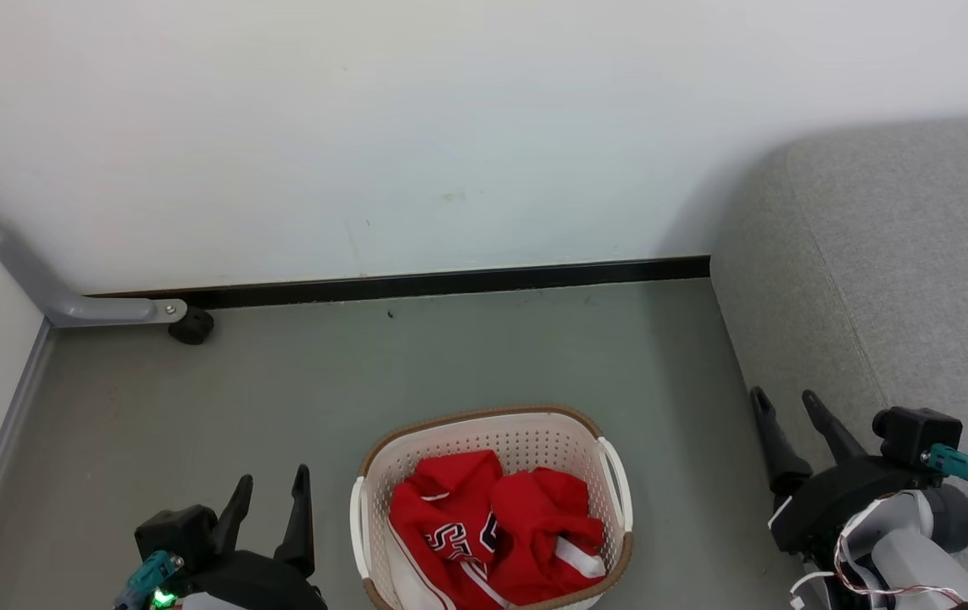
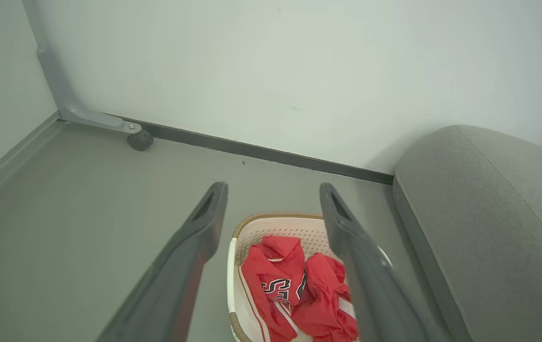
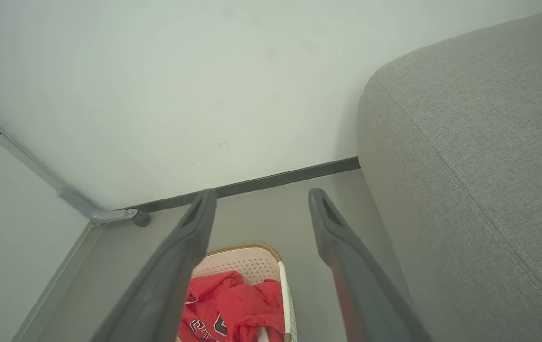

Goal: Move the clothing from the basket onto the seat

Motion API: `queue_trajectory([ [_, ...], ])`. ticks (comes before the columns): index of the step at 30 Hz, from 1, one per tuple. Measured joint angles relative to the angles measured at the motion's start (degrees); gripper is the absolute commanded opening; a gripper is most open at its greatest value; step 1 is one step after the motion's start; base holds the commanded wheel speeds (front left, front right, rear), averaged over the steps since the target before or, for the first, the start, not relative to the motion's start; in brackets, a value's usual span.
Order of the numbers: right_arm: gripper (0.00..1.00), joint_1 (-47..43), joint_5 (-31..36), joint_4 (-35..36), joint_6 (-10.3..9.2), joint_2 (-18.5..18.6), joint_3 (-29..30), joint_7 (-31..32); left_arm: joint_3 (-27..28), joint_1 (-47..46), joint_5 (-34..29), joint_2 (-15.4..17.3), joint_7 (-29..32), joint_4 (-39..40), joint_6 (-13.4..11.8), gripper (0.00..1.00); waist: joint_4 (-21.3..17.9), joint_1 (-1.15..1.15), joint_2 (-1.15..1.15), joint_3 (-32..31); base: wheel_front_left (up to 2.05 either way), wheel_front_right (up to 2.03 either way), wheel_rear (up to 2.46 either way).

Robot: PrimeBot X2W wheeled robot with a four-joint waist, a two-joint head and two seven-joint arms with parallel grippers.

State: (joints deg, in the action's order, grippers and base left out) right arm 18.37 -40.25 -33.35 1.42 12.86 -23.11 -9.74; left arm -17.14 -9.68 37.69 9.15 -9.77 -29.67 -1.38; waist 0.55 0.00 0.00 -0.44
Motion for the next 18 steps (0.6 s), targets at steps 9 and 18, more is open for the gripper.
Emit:
queue_trajectory([
  [9,1.0,1.47,6.04,-2.07,-1.71,0.87,-2.9,-1.79,-0.4,-0.45,-6.87,0.31,-1.97,-0.64,-1.62,1.0,0.01,0.0,0.0,-0.04,0.0,0.0,0.0],
  [18,1.0,3.65,11.46,-2.77,-3.02,1.62,-4.04,-3.67,-0.09,-0.46,-13.18,0.22,-3.58,-0.68,-2.92,1.0,0.03,0.0,0.0,0.01,0.0,0.0,0.0],
])
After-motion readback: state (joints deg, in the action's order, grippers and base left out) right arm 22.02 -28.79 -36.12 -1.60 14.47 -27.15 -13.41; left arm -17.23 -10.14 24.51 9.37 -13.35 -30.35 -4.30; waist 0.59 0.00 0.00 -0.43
